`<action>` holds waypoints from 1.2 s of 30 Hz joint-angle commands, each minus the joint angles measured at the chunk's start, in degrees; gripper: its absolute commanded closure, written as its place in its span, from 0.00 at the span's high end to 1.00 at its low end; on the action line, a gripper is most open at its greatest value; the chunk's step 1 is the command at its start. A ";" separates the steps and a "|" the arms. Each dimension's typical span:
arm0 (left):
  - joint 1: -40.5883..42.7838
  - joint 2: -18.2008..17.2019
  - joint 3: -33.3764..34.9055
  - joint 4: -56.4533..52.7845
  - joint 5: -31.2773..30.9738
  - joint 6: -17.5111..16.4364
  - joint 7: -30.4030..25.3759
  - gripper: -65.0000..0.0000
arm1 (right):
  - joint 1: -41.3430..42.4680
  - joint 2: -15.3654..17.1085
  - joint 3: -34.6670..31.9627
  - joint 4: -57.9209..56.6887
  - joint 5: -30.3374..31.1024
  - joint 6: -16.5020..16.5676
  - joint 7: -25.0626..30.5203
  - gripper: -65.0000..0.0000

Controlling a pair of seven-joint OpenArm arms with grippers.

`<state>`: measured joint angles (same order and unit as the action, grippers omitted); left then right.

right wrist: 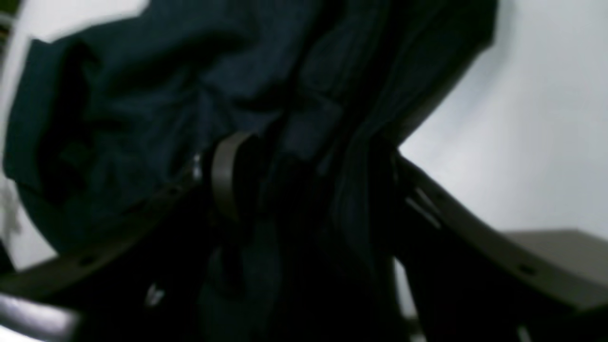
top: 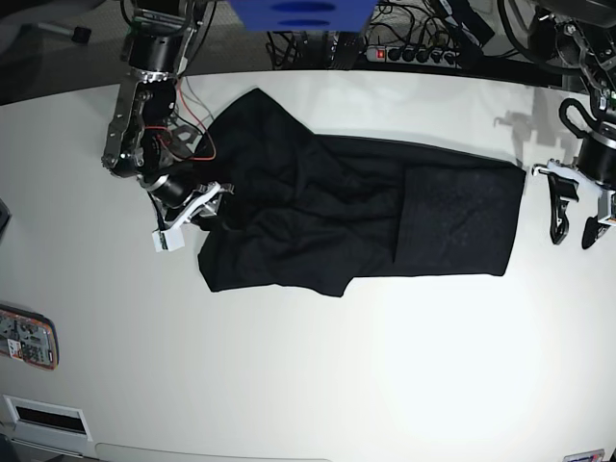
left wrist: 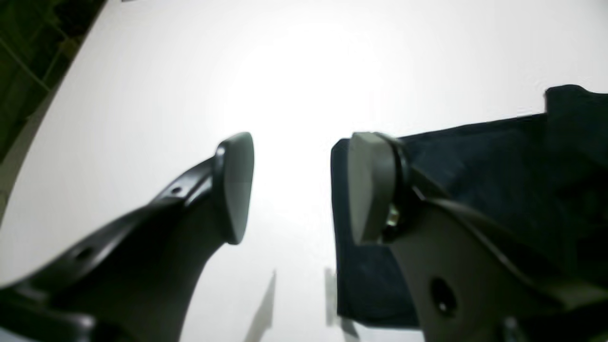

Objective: Fold the T-shirt properly

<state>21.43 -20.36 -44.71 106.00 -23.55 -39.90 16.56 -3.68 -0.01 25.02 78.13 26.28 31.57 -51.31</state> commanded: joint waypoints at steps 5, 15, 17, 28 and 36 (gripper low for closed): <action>-0.11 -0.96 -0.43 0.86 -0.93 -0.10 -1.66 0.48 | -0.23 -1.09 -0.80 -1.07 -1.54 -0.58 -3.33 0.50; -0.02 -1.75 -0.26 0.77 -0.84 -0.10 -1.66 0.48 | -0.23 -1.88 -6.16 -0.98 -1.54 -0.58 -3.15 0.50; 0.06 -2.10 -0.26 0.60 -0.84 -0.10 -1.66 0.48 | -0.23 -1.88 -6.07 -0.98 -1.54 -0.58 -3.15 0.48; 0.06 -2.19 -0.43 -2.48 -1.02 -0.10 -1.66 0.48 | -0.23 -1.09 -6.16 -0.28 -2.15 -0.58 -3.68 0.00; -1.17 -2.10 2.82 -5.38 -0.84 -0.10 -1.66 0.48 | 5.40 2.08 -8.00 0.95 -14.99 -0.67 -7.46 0.00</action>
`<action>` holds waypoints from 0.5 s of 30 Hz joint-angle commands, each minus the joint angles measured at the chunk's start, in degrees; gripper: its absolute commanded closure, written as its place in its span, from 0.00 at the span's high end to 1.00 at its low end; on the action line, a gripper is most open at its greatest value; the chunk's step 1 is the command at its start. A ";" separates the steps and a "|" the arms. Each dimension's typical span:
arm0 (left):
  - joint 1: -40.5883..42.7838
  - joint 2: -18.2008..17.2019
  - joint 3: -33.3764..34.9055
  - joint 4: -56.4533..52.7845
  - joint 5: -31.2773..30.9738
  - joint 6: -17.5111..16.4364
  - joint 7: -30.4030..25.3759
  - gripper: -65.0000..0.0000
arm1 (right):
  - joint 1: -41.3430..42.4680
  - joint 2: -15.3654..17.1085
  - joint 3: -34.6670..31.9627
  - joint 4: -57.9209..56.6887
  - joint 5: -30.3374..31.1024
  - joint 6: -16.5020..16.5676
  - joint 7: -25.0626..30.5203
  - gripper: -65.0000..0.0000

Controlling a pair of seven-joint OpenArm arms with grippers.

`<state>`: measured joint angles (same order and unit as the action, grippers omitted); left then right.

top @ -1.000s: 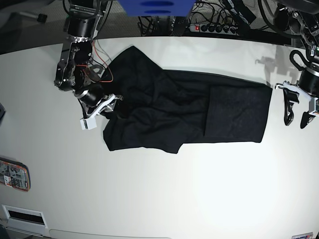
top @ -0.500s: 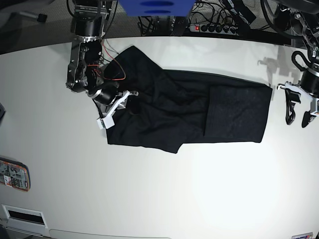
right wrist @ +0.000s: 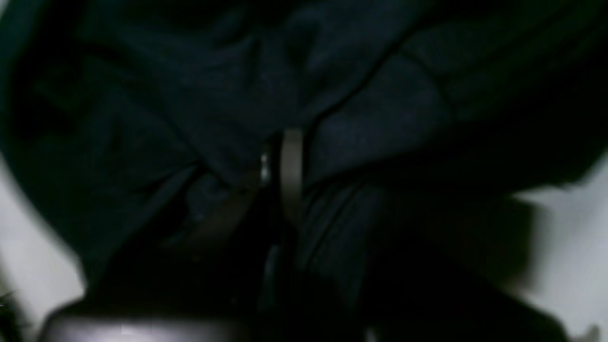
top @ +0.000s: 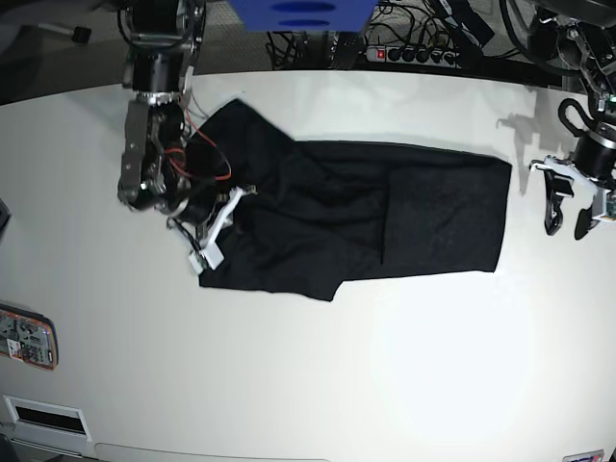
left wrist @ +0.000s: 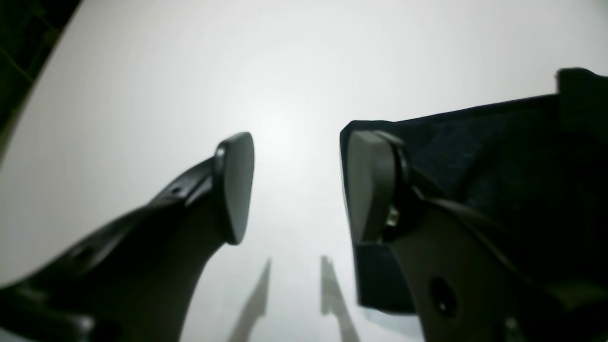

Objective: Fold the T-shirt properly

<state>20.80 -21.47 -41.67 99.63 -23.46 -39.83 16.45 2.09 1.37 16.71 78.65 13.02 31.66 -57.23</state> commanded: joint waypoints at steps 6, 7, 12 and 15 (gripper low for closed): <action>-1.06 0.51 4.26 0.28 -0.67 -0.17 -1.37 0.48 | 1.30 0.70 0.65 2.27 -16.93 -0.76 -1.80 0.00; -1.15 0.51 5.67 0.28 0.21 -0.17 -1.37 0.48 | 2.18 0.70 0.65 2.36 -19.74 -0.76 -1.80 0.00; -1.24 0.60 15.34 -2.45 7.77 -0.17 -1.37 0.48 | 4.20 0.52 0.21 3.15 -28.80 -0.76 -1.54 0.00; -2.47 0.77 20.70 -4.82 8.83 -0.17 -1.37 0.48 | 5.34 0.52 -0.31 5.88 -29.15 -0.76 -1.80 0.00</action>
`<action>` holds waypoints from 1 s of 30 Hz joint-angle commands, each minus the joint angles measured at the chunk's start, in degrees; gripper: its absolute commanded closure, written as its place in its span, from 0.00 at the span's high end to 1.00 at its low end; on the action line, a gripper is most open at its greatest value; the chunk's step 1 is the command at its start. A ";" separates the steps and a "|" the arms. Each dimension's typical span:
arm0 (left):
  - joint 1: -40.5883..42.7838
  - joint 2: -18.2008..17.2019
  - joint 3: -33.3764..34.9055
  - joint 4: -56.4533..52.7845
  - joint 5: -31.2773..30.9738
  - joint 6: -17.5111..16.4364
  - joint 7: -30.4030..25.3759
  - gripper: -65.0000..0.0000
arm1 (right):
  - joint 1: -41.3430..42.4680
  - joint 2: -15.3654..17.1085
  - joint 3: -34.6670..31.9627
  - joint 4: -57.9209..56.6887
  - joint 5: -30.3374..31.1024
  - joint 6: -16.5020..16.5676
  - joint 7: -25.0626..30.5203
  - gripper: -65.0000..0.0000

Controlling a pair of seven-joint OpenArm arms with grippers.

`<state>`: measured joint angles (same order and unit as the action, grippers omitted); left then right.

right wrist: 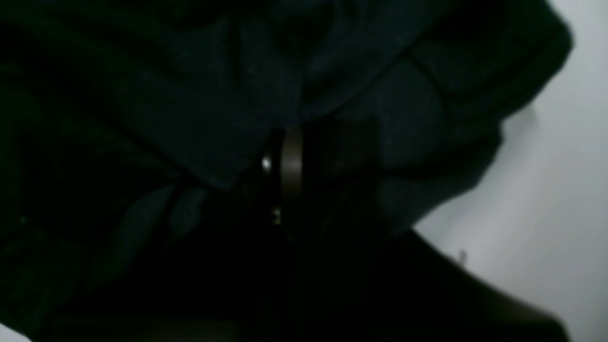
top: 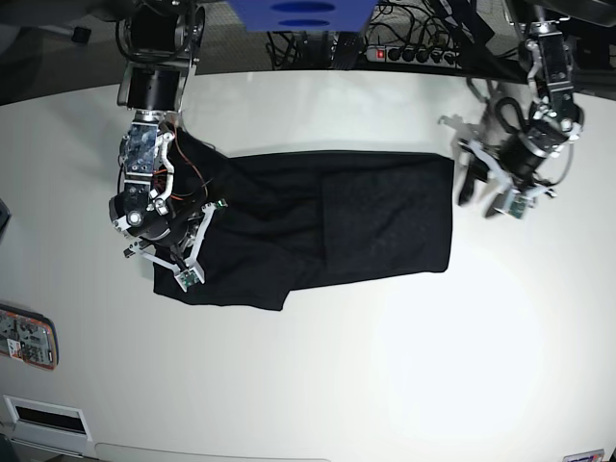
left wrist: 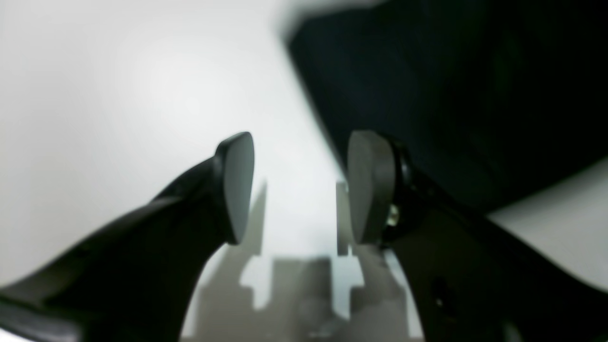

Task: Fold the T-shirt properly
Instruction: 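Grasp the folded shirt with both grippers and lift it together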

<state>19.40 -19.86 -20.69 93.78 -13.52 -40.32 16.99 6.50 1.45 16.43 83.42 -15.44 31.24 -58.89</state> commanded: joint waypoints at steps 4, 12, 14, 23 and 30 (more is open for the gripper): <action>-4.50 1.88 2.71 -3.10 -0.50 0.32 -2.09 0.48 | 1.19 0.44 -2.67 3.22 -0.78 -0.34 -0.23 0.00; -8.98 2.76 6.31 -7.76 -0.42 0.32 -2.09 0.48 | 1.19 0.44 -6.45 6.03 -0.78 -0.34 -3.22 0.00; -10.30 2.85 7.46 -9.95 -0.42 0.32 -2.09 0.48 | 1.19 0.35 -7.24 7.70 -0.78 -0.34 -4.71 0.00; -13.46 2.93 13.61 -18.83 -0.50 0.32 -5.96 0.48 | 1.28 0.26 -13.13 10.78 -0.87 -0.34 -9.11 0.00; -13.73 2.93 21.87 -18.83 -0.42 0.32 -6.93 0.48 | 1.28 -3.08 -18.84 11.48 -0.87 -5.88 -9.72 0.00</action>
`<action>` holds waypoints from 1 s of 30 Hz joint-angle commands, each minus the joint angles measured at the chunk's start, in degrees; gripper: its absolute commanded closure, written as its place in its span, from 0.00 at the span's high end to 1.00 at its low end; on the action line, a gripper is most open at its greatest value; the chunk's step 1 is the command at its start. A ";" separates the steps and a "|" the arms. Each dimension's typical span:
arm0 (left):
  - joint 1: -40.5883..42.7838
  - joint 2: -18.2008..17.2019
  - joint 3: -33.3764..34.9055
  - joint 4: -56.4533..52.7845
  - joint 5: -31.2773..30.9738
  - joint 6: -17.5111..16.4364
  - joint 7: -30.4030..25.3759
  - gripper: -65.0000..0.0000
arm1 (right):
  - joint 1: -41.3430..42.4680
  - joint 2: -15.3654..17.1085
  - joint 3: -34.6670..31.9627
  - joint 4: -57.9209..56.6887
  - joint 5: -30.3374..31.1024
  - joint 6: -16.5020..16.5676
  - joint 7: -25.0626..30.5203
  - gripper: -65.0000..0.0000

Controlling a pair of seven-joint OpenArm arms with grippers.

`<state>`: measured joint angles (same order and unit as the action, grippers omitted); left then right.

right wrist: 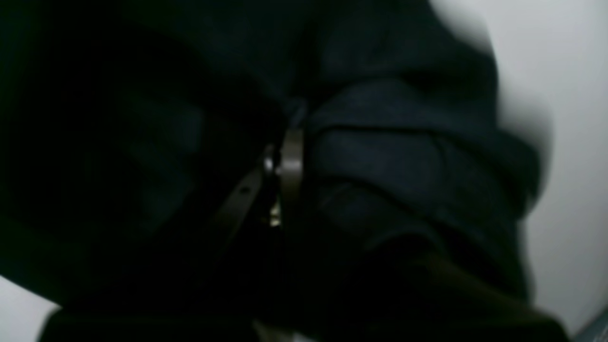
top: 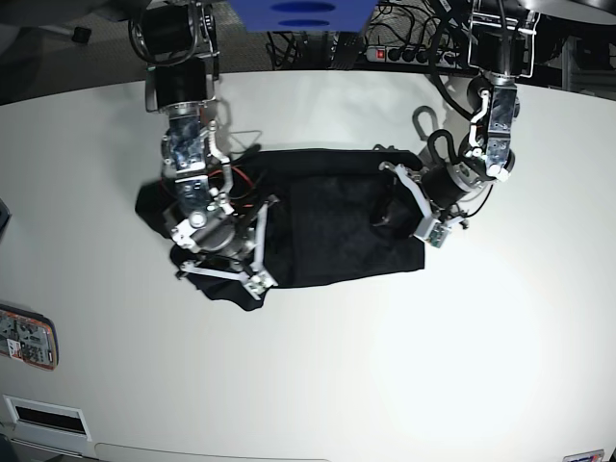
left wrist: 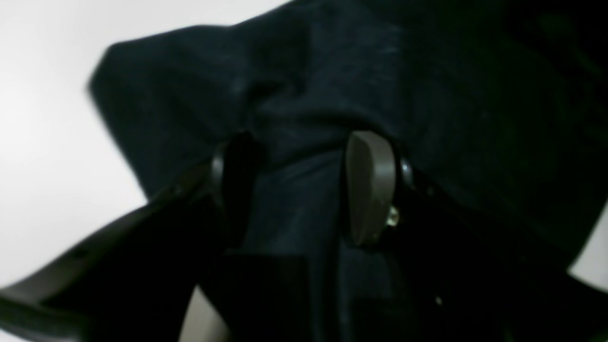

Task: Fold the T-shirt properly
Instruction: 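Grasp the folded shirt with both grippers and lift it together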

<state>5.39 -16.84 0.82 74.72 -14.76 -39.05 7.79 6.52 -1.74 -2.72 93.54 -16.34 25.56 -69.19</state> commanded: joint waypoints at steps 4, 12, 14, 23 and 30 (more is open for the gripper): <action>0.02 -0.08 2.83 -2.32 0.83 -0.95 2.01 0.48 | 1.70 -0.06 -3.12 2.95 0.03 -1.52 -1.71 0.00; -1.83 0.80 5.47 -5.84 0.74 -0.95 2.01 0.48 | 3.63 -0.15 -4.00 6.11 -0.06 -1.61 -5.32 0.00; -1.74 1.15 5.38 -5.84 0.74 -0.95 2.01 0.48 | 3.63 -0.15 -4.00 6.38 -0.06 -1.61 -5.32 0.00; -4.73 3.87 5.38 -9.18 0.83 -0.95 2.01 0.48 | 3.63 -1.82 -14.20 6.64 -18.61 -1.61 -6.28 0.00; -10.27 8.80 5.38 -16.65 0.83 -0.95 2.01 0.48 | 3.63 -4.20 -16.31 6.64 -20.45 -1.61 -6.11 0.00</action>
<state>-5.10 -8.51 5.56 58.87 -17.58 -40.77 4.08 8.91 -5.52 -19.07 99.15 -36.07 24.18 -75.55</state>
